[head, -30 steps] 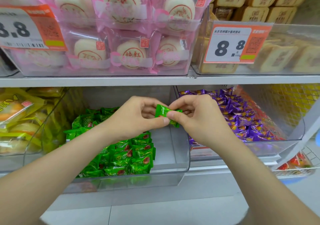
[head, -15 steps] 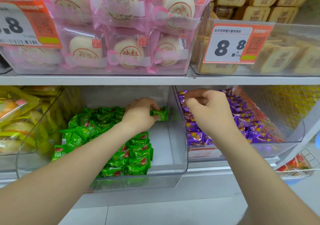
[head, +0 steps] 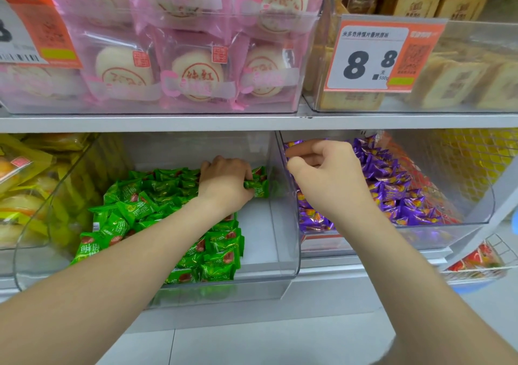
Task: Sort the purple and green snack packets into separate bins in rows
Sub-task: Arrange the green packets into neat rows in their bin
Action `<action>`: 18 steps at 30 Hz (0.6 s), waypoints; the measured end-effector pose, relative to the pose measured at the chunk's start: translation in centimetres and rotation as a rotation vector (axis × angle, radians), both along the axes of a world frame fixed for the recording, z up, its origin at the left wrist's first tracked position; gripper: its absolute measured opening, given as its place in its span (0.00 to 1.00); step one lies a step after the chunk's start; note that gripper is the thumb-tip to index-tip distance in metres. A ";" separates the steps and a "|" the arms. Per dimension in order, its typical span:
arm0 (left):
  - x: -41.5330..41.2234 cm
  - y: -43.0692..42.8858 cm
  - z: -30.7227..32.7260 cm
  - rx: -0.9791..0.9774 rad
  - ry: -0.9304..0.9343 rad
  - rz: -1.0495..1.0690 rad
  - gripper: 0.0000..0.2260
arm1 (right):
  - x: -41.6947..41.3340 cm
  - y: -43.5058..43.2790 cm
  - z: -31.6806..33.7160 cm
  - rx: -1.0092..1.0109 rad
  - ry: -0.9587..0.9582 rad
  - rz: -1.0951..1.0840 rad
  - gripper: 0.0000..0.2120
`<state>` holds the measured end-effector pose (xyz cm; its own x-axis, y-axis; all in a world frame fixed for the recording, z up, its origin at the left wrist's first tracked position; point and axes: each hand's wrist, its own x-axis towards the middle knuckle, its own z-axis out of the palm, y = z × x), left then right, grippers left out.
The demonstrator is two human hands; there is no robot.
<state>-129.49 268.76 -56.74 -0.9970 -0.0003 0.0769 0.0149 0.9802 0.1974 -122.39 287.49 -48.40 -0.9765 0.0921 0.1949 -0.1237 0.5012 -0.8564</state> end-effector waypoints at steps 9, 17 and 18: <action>3.7 -1.5 3.0 0.083 0.062 -0.042 0.10 | 1.1 -1.7 -0.3 0.370 0.283 0.050 0.09; 12.1 -9.7 6.3 -0.428 -0.262 0.110 0.21 | 3.9 -8.3 -2.0 0.519 0.238 0.454 0.12; 12.8 -10.8 6.2 -0.416 -0.278 0.131 0.22 | 4.1 -9.1 -2.2 0.532 0.215 0.479 0.12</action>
<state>-116.73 257.95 -50.54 -0.9734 -0.1523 -0.1710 -0.1109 0.9668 -0.2303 -118.26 278.43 -50.60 -0.8211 -0.4940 0.2859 -0.5703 0.6900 -0.4457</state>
